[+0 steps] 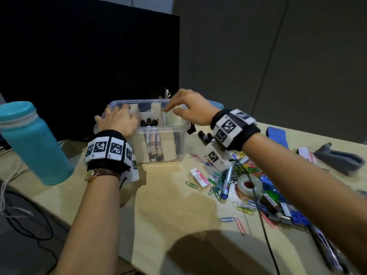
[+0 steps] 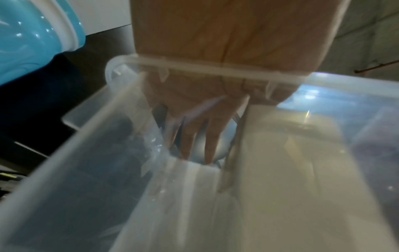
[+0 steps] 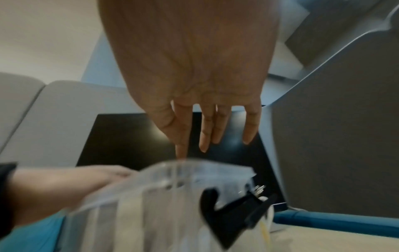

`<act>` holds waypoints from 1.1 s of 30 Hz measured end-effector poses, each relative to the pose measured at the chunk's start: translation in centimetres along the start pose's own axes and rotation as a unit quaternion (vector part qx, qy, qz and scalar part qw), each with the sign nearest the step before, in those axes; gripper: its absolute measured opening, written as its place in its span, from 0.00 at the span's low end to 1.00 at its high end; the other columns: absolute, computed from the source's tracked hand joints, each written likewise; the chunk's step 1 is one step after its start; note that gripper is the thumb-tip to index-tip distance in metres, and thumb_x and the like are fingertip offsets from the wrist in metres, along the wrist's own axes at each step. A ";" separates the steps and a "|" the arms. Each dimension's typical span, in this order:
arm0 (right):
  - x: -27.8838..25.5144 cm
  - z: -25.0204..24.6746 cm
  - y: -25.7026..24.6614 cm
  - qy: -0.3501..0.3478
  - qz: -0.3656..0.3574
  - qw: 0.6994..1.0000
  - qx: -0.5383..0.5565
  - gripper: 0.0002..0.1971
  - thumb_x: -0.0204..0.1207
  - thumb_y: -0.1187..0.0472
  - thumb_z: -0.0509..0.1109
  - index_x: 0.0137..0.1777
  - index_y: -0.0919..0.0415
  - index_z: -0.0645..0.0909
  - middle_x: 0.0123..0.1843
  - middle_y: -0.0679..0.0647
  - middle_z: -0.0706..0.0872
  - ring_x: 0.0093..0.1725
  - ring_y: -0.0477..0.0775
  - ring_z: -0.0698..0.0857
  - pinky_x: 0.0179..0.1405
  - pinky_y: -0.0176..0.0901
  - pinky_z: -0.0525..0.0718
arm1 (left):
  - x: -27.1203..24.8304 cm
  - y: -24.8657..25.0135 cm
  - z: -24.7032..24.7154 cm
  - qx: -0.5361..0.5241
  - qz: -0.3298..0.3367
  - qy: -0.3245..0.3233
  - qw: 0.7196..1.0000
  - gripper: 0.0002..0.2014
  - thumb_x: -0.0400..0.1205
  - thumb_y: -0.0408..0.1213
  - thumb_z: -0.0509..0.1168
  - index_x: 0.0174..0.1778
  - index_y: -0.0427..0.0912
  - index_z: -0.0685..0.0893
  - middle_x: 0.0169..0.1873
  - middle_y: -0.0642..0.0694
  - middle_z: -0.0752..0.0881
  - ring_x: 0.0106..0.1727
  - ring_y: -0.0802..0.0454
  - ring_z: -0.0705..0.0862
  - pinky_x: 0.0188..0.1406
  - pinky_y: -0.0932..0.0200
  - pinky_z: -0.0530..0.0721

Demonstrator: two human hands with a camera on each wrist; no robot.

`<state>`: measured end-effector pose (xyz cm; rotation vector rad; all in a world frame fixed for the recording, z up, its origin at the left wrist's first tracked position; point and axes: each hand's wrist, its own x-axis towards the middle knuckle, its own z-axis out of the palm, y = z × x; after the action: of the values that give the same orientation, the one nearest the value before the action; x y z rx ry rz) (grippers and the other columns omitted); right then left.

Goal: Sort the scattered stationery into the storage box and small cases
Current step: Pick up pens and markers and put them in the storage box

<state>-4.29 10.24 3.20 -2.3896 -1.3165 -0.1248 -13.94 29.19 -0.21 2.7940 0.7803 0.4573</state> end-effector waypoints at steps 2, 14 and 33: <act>-1.8 -2.3 1.0 0.028 0.052 0.998 0.025 0.13 0.83 0.62 0.63 0.61 0.53 0.87 0.61 0.56 0.81 0.62 0.53 0.78 0.64 0.39 0.71 | -0.3 0.8 -0.1 -0.052 -0.005 0.050 0.997 0.21 0.87 0.41 0.56 0.77 0.41 0.70 0.75 0.32 0.68 0.76 0.34 0.64 0.72 0.37 0.63; -10.7 -3.4 6.5 -0.226 0.279 0.933 -0.013 0.11 0.82 0.63 0.66 0.60 0.60 0.87 0.48 0.58 0.91 0.47 0.55 0.91 0.34 0.38 0.87 | -4.3 15.7 2.7 -0.403 0.241 -0.116 0.875 0.10 0.85 0.30 0.57 0.54 0.37 0.84 0.34 0.44 0.88 0.30 0.50 0.86 0.28 0.62 0.82; -13.6 -2.3 8.1 -0.077 0.317 0.945 0.023 0.12 0.69 0.51 0.81 0.43 0.60 0.90 0.38 0.53 0.91 0.35 0.51 0.90 0.33 0.36 0.88 | -0.5 20.1 10.3 0.087 0.220 -0.251 0.939 0.30 0.69 0.49 0.79 0.59 0.33 0.80 0.53 0.39 0.84 0.58 0.33 0.84 0.57 0.36 0.84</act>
<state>-4.87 -5.23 -0.87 -2.6922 -0.5387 0.2788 -1.35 10.93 -4.37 3.0364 0.0854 -0.2827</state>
